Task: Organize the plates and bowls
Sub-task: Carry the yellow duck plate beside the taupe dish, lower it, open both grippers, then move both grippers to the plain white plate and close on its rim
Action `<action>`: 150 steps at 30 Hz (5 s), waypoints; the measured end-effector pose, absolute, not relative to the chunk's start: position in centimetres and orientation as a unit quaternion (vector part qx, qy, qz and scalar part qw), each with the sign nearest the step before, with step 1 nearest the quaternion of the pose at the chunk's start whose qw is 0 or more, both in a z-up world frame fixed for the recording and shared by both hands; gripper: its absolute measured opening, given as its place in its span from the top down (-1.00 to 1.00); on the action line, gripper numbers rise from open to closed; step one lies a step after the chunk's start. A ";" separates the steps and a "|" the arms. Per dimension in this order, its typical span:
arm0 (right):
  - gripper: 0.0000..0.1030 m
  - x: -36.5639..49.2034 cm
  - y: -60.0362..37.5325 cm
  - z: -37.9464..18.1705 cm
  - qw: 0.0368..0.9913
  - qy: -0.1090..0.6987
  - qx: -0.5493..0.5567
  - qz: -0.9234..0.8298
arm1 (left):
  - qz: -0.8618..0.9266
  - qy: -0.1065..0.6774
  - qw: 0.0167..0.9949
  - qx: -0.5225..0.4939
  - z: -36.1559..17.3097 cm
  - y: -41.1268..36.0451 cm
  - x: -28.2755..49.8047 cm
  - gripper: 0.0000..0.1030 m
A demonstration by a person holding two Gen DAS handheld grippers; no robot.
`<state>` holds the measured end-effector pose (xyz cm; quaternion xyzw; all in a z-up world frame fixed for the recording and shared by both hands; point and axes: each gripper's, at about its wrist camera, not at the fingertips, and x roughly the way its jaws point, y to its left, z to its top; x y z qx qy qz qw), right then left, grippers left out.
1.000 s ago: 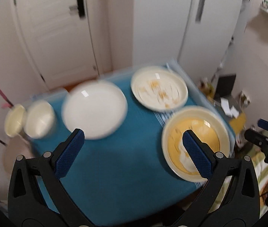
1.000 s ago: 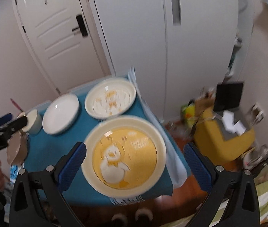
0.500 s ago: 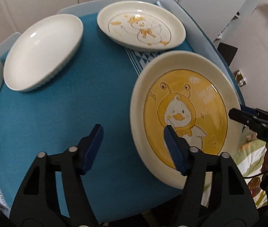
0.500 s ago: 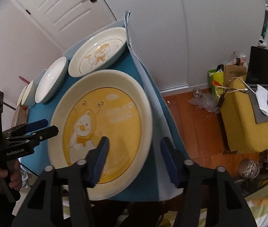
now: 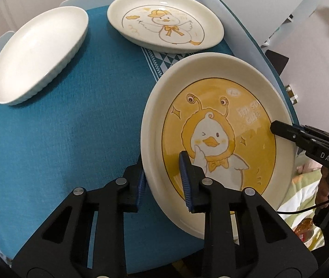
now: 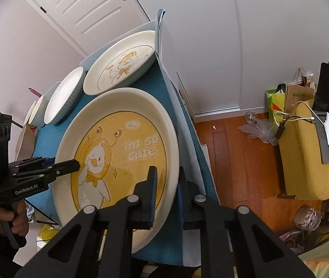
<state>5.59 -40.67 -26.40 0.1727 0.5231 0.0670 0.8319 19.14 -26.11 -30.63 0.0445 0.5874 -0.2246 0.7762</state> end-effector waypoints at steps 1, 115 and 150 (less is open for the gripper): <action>0.72 5.6 -40.6 -26.3 0.833 0.524 0.169 0.066 | -0.223 0.587 0.777 0.046 -30.6 -26.1 19.1 0.54; -0.96 13.2 -19.3 -10.1 0.901 0.405 0.004 0.154 | -0.102 0.413 0.905 -0.015 -10.4 -0.3 20.1 -0.98; 0.35 33.4 -20.5 -25.9 0.730 0.589 -0.090 0.336 | -0.003 0.595 0.790 -0.145 -28.4 -4.4 33.9 0.15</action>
